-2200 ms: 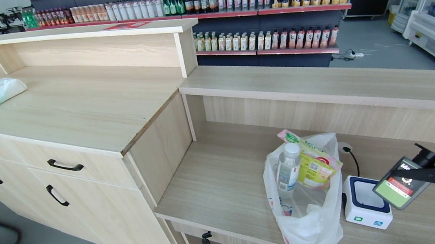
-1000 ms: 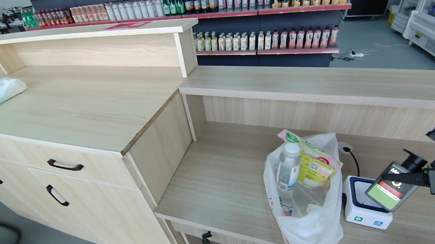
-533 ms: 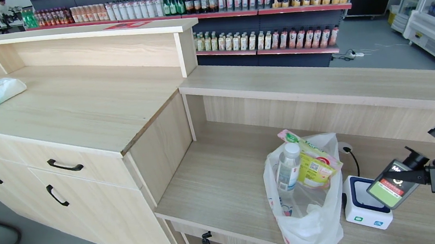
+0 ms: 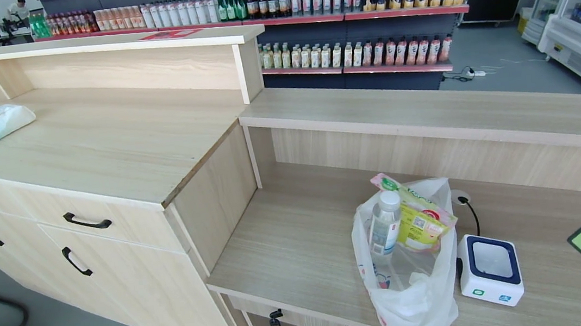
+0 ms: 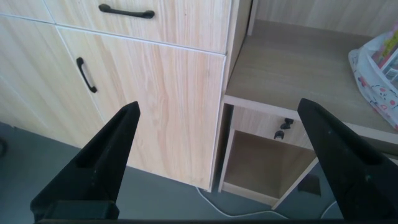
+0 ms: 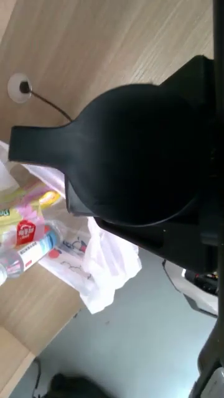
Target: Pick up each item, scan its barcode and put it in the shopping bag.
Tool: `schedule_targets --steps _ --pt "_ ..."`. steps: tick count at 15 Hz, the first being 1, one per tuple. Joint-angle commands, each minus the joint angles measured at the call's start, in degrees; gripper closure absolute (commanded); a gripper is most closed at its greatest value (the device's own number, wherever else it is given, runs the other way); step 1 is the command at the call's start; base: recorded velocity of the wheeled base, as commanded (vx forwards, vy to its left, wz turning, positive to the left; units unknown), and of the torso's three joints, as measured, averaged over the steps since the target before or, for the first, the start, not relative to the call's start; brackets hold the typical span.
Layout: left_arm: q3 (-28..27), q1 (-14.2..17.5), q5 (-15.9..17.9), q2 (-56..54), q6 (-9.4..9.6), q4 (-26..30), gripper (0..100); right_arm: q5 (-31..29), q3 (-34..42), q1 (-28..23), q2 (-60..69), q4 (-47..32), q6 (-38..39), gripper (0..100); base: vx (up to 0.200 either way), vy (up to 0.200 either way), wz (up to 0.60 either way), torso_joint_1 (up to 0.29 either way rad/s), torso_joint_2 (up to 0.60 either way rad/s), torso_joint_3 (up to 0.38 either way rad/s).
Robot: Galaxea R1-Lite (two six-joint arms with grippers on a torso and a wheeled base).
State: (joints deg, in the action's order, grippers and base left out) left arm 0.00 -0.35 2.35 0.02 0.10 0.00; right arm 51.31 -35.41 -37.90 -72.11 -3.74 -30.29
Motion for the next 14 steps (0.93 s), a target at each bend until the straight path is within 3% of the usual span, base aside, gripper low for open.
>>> schedule_targets --steps 1,5,8,10,12,14 --pt "0.0 0.0 0.0 0.1 -0.01 0.0 0 -6.4 0.3 -3.6 7.9 -1.1 -0.3 100 0.0 0.0 0.0 0.0 0.0 0.0" --pt "0.0 0.0 0.0 0.1 -0.01 0.0 0 -12.9 -1.1 -4.0 9.1 -1.1 1.4 100 0.0 0.0 0.0 0.0 0.0 0.0" --pt "0.0 0.0 0.0 0.1 -0.01 0.0 0 -15.0 -2.1 -0.6 9.1 0.7 3.8 100 0.0 0.0 0.0 0.0 0.0 0.0" --pt "0.0 0.0 0.0 0.1 -0.01 0.0 0 -17.6 -1.7 4.3 9.6 4.8 9.0 100 0.0 0.0 0.6 0.0 0.0 0.002" --pt "0.0 0.0 0.0 0.1 -0.01 0.0 0 -25.1 0.8 10.3 8.5 9.4 11.3 100 0.0 0.0 0.6 0.002 0.0 0.005" --pt "0.0 0.0 0.0 0.1 -0.01 0.0 0 -26.5 1.6 11.1 5.3 10.6 11.0 100 0.0 0.0 0.6 0.005 0.01 -0.002"
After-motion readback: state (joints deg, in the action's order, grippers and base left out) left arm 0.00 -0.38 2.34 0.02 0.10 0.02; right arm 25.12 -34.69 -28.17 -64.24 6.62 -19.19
